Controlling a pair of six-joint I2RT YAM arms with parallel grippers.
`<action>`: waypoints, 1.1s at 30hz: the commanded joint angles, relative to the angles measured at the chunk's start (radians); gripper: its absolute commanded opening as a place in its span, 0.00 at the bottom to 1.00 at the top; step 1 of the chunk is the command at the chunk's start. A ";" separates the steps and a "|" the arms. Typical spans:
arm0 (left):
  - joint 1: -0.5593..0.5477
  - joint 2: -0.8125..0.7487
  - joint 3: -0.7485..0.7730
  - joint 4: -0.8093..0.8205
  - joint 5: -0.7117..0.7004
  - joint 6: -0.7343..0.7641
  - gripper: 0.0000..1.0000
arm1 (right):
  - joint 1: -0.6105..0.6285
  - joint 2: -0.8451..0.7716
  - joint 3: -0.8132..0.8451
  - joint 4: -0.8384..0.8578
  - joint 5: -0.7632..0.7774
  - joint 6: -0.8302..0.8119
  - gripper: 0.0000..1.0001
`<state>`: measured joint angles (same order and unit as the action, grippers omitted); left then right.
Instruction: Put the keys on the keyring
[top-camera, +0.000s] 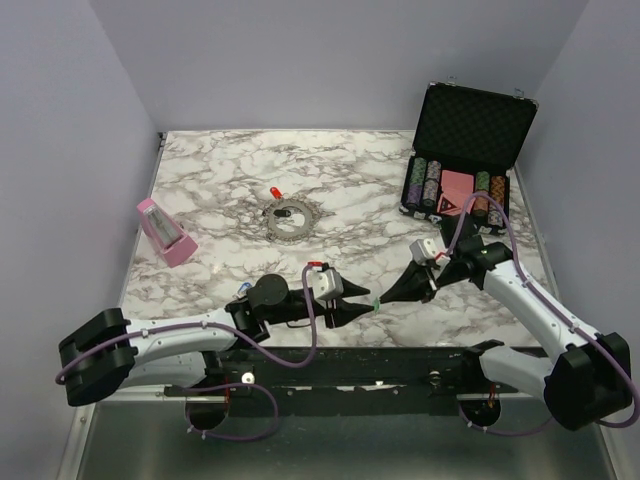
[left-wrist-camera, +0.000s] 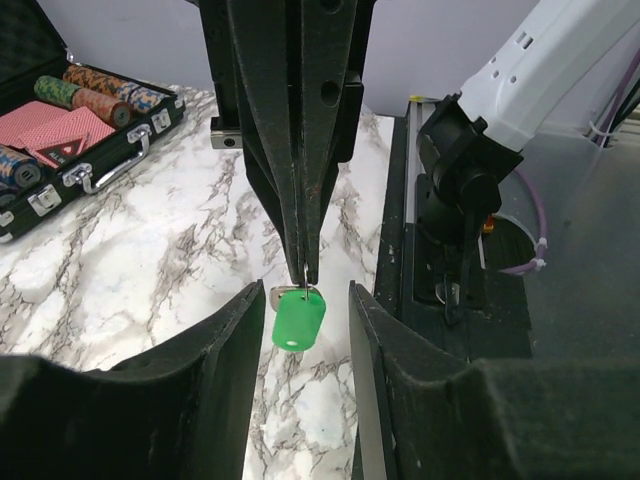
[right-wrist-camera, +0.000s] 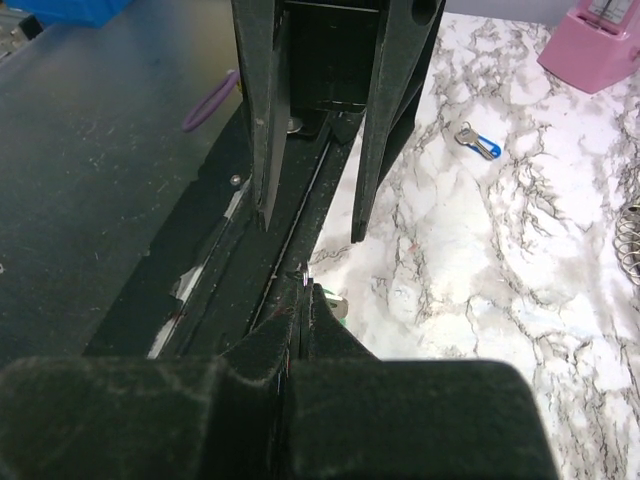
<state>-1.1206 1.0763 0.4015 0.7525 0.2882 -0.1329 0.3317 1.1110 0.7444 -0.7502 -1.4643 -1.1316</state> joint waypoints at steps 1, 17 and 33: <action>-0.015 0.033 0.049 -0.050 0.035 0.041 0.46 | -0.005 -0.016 0.007 -0.070 -0.059 -0.098 0.00; -0.018 -0.159 -0.093 -0.080 -0.142 0.046 0.52 | -0.005 -0.039 0.015 -0.354 0.105 -0.700 0.00; -0.016 -0.532 -0.296 -0.157 -0.376 -0.069 0.91 | -0.048 -0.083 0.007 -0.155 0.175 -0.206 0.00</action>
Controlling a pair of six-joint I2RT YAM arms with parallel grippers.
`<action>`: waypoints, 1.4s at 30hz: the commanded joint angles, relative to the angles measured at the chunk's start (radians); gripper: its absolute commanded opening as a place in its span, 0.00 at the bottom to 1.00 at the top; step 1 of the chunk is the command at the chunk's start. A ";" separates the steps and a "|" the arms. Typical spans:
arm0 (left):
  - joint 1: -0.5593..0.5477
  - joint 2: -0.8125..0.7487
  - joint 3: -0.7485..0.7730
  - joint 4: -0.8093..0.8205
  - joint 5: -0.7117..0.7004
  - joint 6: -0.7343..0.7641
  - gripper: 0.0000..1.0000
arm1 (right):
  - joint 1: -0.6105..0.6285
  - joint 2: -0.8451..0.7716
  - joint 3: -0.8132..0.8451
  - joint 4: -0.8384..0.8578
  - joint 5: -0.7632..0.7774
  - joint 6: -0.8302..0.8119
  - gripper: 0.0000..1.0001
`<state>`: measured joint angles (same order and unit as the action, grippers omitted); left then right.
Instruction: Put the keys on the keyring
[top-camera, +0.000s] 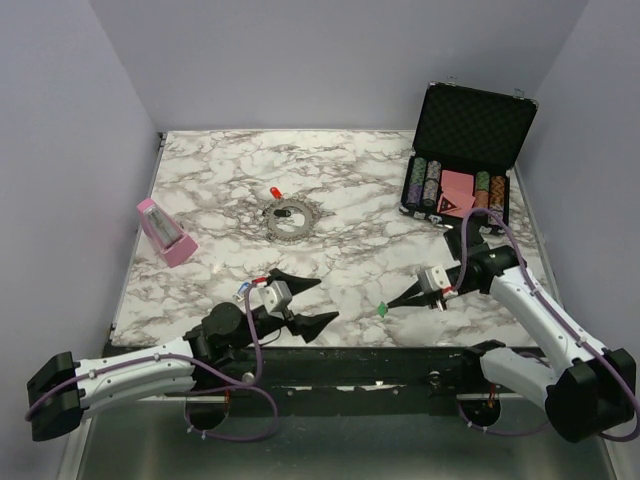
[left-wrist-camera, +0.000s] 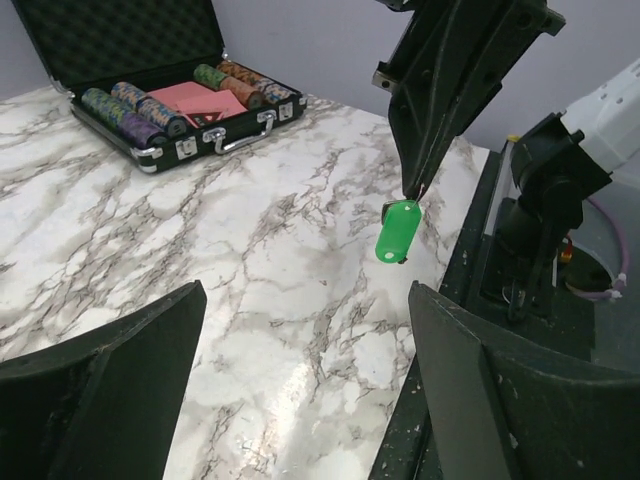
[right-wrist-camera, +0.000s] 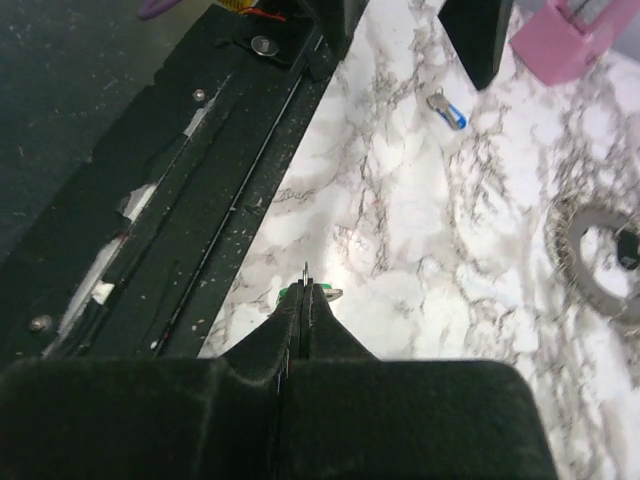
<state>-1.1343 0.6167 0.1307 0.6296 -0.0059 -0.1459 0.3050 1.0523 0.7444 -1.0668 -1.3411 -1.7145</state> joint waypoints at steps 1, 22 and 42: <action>-0.002 -0.092 -0.026 -0.050 -0.085 -0.066 0.91 | -0.029 -0.029 0.009 0.200 0.080 0.467 0.00; -0.001 -0.434 -0.112 -0.275 -0.247 -0.135 0.95 | -0.437 0.254 0.158 -0.027 0.781 0.444 0.00; -0.002 -0.684 -0.126 -0.453 -0.240 -0.178 0.95 | -0.107 0.560 0.133 0.531 0.717 0.921 0.01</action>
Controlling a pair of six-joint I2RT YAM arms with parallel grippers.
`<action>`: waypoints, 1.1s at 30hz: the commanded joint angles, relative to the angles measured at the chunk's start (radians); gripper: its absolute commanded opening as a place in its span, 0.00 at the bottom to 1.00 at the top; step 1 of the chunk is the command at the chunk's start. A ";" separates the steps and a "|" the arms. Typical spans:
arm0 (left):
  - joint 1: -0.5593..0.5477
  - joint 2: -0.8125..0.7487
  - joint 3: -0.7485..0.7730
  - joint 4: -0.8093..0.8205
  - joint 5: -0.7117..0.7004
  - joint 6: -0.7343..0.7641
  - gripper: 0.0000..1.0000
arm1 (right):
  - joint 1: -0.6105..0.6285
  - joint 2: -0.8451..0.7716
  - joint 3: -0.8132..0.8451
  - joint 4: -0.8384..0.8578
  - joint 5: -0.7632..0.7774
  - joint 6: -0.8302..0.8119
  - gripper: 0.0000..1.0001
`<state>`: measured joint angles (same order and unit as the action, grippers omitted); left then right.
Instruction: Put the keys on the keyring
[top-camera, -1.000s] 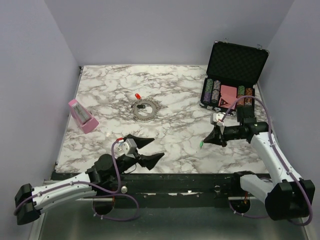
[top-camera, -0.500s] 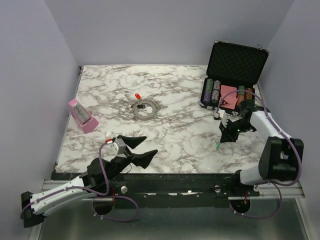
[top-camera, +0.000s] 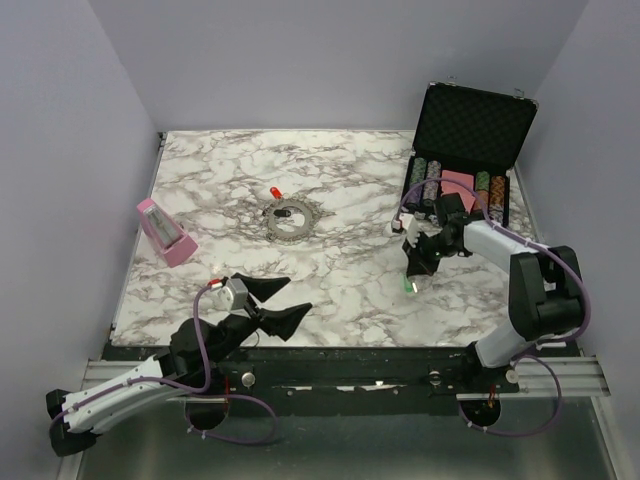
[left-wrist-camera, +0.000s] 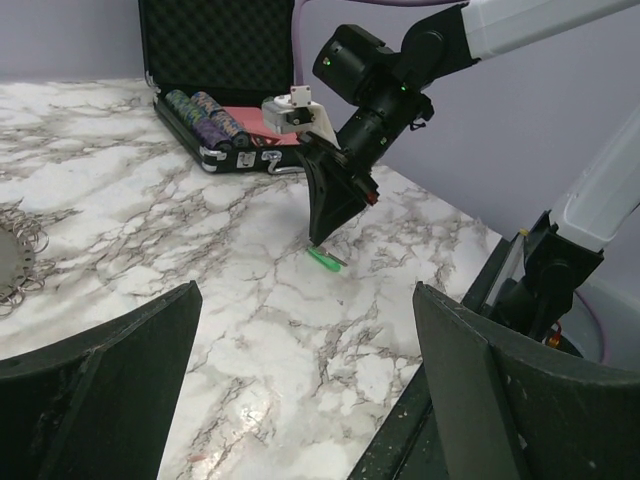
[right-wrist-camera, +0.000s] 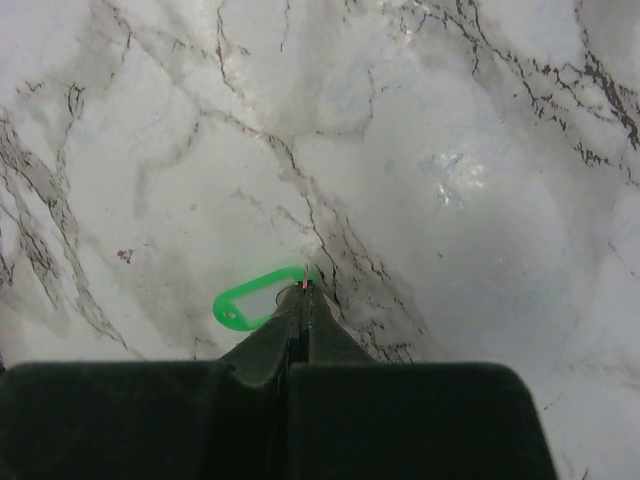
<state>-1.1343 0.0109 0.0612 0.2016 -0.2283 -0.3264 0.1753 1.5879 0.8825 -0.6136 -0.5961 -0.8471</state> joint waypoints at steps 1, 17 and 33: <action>-0.002 -0.075 -0.084 -0.022 -0.017 0.001 0.95 | 0.029 0.033 -0.004 0.084 -0.031 0.065 0.01; -0.002 -0.035 -0.078 0.001 -0.013 -0.008 0.95 | 0.064 0.063 -0.004 0.115 -0.013 0.111 0.06; -0.002 -0.049 -0.070 -0.002 0.012 -0.017 0.95 | 0.064 -0.008 0.047 0.055 -0.062 0.144 0.31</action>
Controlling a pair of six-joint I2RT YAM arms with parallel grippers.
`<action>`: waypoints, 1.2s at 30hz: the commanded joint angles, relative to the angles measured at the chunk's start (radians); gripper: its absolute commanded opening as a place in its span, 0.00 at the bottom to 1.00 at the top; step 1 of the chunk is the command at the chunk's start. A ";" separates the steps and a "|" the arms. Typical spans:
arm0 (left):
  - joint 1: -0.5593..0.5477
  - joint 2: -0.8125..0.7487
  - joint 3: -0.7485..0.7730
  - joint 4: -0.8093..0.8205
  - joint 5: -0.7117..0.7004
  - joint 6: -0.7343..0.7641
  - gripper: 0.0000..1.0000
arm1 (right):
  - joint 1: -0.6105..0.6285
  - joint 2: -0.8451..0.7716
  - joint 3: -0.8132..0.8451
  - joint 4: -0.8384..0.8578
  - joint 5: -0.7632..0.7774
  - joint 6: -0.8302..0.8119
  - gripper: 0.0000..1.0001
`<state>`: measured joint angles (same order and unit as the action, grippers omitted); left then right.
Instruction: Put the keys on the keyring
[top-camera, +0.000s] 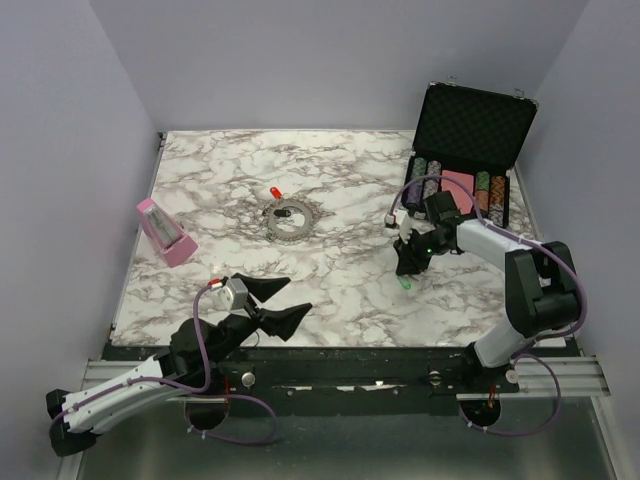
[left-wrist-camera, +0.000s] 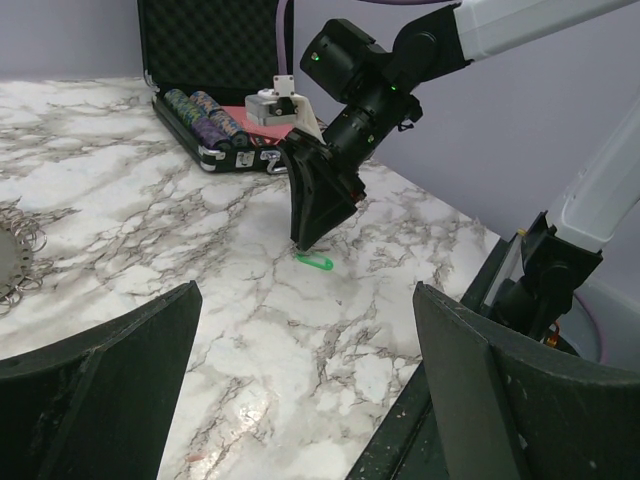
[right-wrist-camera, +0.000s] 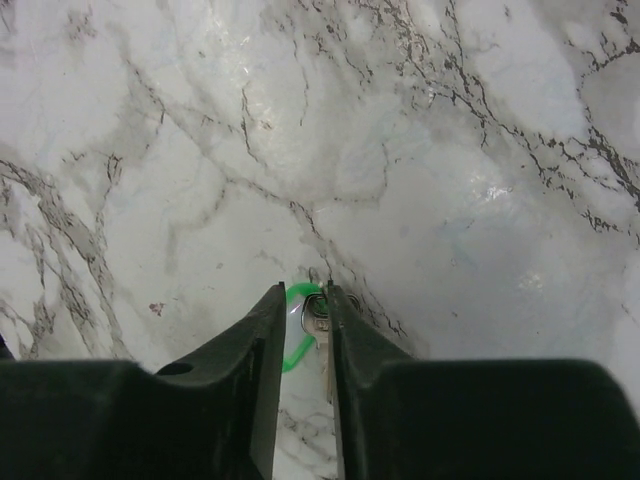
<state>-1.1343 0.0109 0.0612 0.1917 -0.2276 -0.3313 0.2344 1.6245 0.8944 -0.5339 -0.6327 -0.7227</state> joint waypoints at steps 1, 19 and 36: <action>-0.001 -0.048 -0.067 0.008 0.011 -0.011 0.95 | 0.005 -0.048 0.040 -0.024 -0.024 0.025 0.34; 0.245 0.524 0.460 -0.444 0.113 -0.146 0.99 | -0.082 -0.278 0.100 -0.097 -0.384 0.054 0.54; 0.795 1.086 0.654 -0.457 0.478 -0.271 0.95 | -0.145 -0.439 -0.045 -0.038 -0.576 0.111 0.80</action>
<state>-0.3470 1.0214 0.7326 -0.3237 0.2440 -0.5228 0.0914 1.1812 0.8509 -0.6075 -1.1687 -0.6426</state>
